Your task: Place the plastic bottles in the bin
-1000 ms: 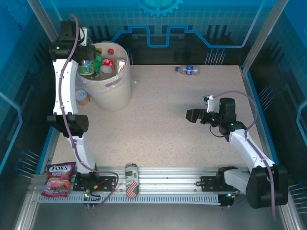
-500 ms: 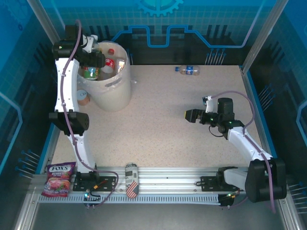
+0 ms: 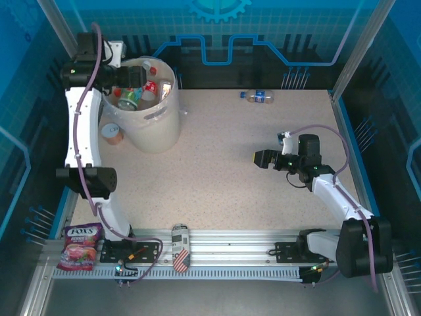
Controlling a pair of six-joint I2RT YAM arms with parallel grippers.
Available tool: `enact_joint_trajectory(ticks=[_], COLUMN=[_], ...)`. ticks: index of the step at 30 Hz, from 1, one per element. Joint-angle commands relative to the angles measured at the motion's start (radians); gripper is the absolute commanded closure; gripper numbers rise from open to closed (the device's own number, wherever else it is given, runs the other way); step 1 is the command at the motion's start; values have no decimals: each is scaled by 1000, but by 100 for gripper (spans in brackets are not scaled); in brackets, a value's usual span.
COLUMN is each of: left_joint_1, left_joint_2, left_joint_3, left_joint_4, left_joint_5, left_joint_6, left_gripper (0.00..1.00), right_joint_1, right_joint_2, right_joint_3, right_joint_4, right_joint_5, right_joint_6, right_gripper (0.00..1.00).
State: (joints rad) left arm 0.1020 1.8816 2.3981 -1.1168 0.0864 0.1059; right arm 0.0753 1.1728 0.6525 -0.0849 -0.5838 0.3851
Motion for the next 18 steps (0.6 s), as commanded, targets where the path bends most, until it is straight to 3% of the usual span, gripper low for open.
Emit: enact_joint_trajectory(ticks=[1, 5, 12, 18], left_joint_1=[5, -14, -41, -57], left_joint_2=[-18, 9, 80, 116], left_joint_3=[-32, -60, -85, -131], left_joint_4=[50, 57, 82, 96], left_joint_5=[-38, -65, -113, -182], left_joint_6=[-5, 12, 2, 15], left_gripper=[1, 4, 27, 38], right_joint_1=[-9, -2, 2, 2], right_joint_2=[11, 16, 10, 4], right_joint_3=[18, 19, 17, 18], right_joint_4=[14, 16, 4, -11], right_joint_5=[0, -1, 7, 20], right_joint_6=[0, 3, -2, -13], right_gripper=[0, 0, 0, 0])
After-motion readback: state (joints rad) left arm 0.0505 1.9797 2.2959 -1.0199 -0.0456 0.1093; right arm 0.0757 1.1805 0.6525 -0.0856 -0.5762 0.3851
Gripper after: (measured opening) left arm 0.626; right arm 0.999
